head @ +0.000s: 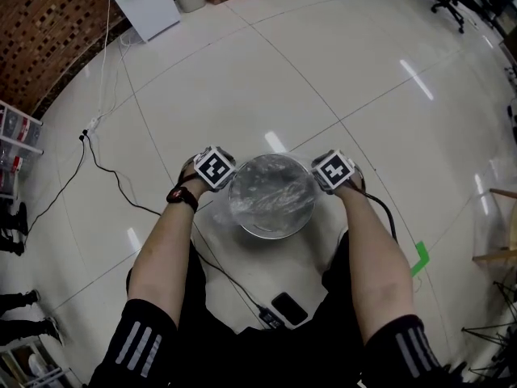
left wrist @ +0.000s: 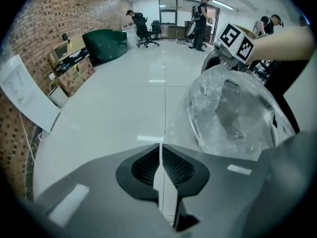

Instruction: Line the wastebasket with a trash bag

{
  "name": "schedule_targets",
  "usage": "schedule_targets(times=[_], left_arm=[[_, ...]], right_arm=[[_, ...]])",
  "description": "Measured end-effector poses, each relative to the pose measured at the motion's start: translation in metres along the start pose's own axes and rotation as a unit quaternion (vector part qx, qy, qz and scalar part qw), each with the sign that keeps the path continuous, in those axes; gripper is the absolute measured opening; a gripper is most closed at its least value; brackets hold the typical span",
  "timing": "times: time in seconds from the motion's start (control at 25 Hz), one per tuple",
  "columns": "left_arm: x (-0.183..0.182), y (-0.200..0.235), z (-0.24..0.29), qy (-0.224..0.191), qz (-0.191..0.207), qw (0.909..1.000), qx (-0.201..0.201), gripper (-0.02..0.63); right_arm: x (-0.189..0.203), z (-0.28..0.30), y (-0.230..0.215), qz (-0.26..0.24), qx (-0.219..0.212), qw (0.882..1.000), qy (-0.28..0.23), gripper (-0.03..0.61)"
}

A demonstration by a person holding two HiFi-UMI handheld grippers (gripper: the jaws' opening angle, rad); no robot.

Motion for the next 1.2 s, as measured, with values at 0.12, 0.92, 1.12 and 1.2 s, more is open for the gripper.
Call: schedule_targets(times=[0.12,0.92,1.12,1.2], left_arm=[[0.012,-0.001,0.007,0.0,-0.03,0.9991,0.03,0.034],[-0.007,-0.033,-0.089,-0.039,0.055,0.995,0.074,0.107],[-0.025,-0.104,-0.113,-0.064,0.133,0.9843,0.097,0.134],[-0.031,-0.134,-0.116,-0.067,0.164,0.9789,0.101,0.19]], right_arm=[[0.015,0.012,0.003,0.014,-0.013,0.999,0.026,0.009],[0.027,-0.03,-0.011,0.082,-0.013,0.996,-0.042,0.11],[0.042,-0.021,0.001,0.092,-0.026,0.995,-0.025,0.109],[0.043,-0.021,0.004,0.094,-0.026,0.995,-0.026,0.109]])
Point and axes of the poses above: the fingertips, and each gripper's own axes: z forward along the fingers, y to its left, x out of its underside, the point moved 10 cm from there along -z, backward along the fingers, and after that the axes turned 4 degrees about -z, right-handed, at the moved point
